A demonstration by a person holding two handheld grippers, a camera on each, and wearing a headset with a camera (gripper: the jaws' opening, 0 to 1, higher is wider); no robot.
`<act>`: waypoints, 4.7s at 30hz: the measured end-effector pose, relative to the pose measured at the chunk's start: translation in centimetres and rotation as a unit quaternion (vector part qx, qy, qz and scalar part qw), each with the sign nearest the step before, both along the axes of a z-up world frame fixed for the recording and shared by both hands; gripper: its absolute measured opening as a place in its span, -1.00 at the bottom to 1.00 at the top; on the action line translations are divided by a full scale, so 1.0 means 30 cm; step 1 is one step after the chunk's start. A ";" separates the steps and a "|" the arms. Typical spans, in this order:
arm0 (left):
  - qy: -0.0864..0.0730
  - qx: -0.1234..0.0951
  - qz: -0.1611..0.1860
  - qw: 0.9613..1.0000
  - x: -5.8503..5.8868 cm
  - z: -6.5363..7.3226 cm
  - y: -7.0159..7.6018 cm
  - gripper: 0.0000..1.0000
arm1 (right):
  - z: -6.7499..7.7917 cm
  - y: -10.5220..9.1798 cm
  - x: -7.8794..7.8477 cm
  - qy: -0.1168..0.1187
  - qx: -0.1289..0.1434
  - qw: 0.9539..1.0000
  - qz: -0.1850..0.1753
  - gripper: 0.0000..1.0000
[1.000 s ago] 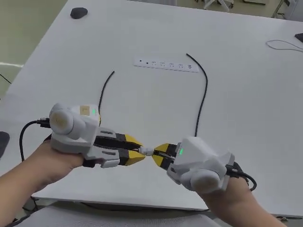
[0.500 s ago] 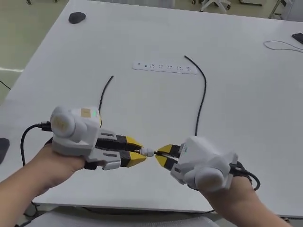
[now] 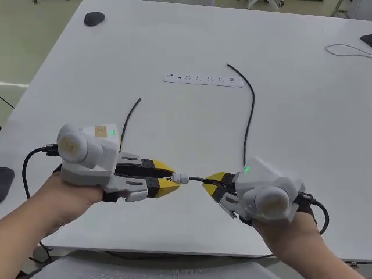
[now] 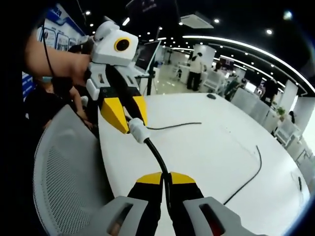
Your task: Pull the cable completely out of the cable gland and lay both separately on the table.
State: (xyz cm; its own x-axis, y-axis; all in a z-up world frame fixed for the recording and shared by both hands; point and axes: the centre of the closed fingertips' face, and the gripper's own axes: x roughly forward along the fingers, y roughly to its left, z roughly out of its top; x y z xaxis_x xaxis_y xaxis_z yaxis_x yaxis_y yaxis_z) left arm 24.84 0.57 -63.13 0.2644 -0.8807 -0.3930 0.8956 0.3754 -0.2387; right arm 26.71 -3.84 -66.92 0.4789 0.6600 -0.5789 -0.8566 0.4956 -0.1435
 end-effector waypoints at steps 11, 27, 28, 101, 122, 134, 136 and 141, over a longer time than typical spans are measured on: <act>-0.001 0.001 0.001 1.000 -0.010 -0.008 -0.012 -0.70 | -0.082 -0.111 0.034 0.072 0.011 0.991 -0.116 -1.00; -0.016 0.003 0.005 1.000 -0.008 -0.003 -0.012 -0.70 | -0.103 -0.138 0.011 0.090 0.002 0.986 -0.140 -1.00; -0.017 0.003 0.005 1.000 -0.007 -0.003 -0.010 -0.70 | -0.102 -0.138 0.010 0.088 0.001 0.986 -0.139 -1.00; -0.013 -0.005 0.012 1.000 -0.003 -0.001 -0.009 -0.70 | -0.037 -0.082 0.022 0.036 0.001 0.993 -0.115 -1.00; -0.005 -0.002 0.007 1.000 -0.024 -0.022 -0.022 -0.70 | -0.140 -0.158 0.006 0.075 0.005 0.984 -0.159 -1.00; 0.000 -0.002 0.011 1.000 -0.019 -0.021 -0.008 -0.70 | -0.112 -0.154 -0.006 0.041 -0.002 0.989 -0.141 -0.98; 0.001 -0.002 0.012 1.000 -0.019 -0.022 -0.007 -0.70 | -0.108 -0.153 -0.007 0.038 -0.005 0.990 -0.139 -0.98; 0.002 0.001 0.011 1.000 -0.017 -0.022 -0.003 -0.70 | -0.107 -0.148 -0.014 0.030 -0.016 0.992 -0.125 -0.97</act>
